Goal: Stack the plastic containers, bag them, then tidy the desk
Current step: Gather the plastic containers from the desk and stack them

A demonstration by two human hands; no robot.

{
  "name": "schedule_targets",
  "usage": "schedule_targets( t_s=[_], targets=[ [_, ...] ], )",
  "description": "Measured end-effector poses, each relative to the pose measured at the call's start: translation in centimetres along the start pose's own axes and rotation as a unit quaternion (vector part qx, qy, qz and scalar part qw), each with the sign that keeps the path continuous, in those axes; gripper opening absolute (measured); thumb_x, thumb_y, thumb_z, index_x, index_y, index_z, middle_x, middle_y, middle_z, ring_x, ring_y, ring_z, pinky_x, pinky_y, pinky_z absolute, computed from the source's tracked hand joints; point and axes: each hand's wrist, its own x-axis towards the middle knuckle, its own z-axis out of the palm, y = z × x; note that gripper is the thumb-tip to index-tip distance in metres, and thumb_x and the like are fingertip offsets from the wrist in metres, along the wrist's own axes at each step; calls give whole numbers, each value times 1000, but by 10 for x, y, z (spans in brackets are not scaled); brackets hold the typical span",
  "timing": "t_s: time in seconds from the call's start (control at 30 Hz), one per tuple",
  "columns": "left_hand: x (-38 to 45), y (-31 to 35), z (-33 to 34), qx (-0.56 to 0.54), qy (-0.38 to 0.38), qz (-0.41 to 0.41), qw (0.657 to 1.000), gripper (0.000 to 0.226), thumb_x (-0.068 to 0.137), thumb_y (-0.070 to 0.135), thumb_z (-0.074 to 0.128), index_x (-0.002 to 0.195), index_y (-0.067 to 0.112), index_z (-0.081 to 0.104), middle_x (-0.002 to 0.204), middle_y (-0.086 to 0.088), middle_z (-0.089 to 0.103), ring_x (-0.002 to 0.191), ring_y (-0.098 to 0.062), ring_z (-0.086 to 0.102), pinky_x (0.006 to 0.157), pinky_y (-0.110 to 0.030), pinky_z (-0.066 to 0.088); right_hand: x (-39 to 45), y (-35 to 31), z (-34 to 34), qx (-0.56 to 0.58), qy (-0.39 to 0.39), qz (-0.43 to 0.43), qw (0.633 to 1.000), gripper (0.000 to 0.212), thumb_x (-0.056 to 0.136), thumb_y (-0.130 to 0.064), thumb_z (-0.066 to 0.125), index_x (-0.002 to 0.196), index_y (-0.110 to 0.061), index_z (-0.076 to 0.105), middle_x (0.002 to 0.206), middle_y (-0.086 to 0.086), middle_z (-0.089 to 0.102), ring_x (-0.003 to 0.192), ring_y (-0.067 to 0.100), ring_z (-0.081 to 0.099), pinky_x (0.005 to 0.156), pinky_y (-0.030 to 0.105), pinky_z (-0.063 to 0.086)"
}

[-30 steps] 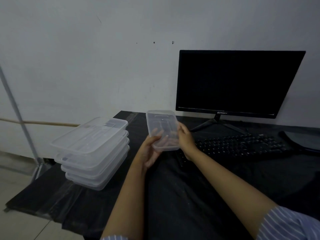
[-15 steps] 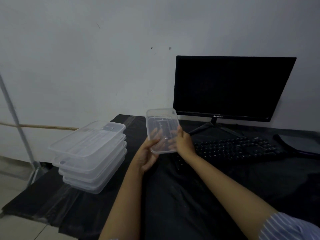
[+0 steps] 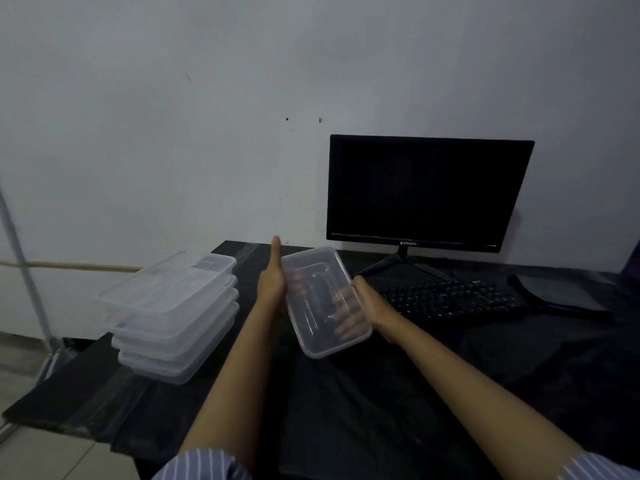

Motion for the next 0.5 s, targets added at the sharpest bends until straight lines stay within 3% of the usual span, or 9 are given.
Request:
schedule_targets(
  t_s=[0.07, 0.13, 0.2, 0.37, 0.5],
  targets=[
    [-9, 8, 3, 89, 47, 39, 994, 92, 73, 85, 39, 108, 5, 67, 107, -15, 68, 96, -30, 66, 96, -46, 50, -3, -8, -1, 4, 0, -12, 1000, 64, 103, -49, 20, 91, -3, 64, 84, 20, 70, 70, 33, 71, 67, 41, 61],
    [-21, 13, 9, 150, 36, 59, 986, 89, 72, 86, 39, 100, 7, 69, 97, -12, 69, 87, -25, 66, 82, -39, 52, -3, -19, -1, 11, 29, -29, 999, 71, 94, -64, 32, 98, -1, 67, 96, 22, 72, 87, 37, 71, 81, 48, 59],
    [-31, 14, 14, 188, 20, 79, 979, 83, 71, 85, 43, 96, 11, 71, 92, -12, 69, 78, -21, 64, 69, -33, 48, -5, -30, -3, 47, 56, -34, 997, 80, 84, -75, 40, 102, -2, 69, 92, 19, 74, 84, 33, 73, 77, 44, 60],
    [-43, 13, 14, 191, 12, 125, 974, 58, 87, 63, 49, 124, 21, 62, 117, -10, 62, 78, -9, 56, 67, -20, 43, -21, -42, -3, 54, 62, -49, 995, 74, 85, -72, 45, 103, -4, 68, 80, 12, 74, 64, 23, 73, 56, 31, 58],
    [-48, 16, 12, 197, 8, 128, 972, 53, 91, 53, 49, 131, 19, 58, 129, -13, 58, 95, -15, 53, 82, -26, 38, -31, -45, -1, 64, 64, -46, 995, 72, 86, -70, 47, 105, -3, 67, 85, 13, 72, 67, 24, 72, 59, 34, 59]
  ],
)
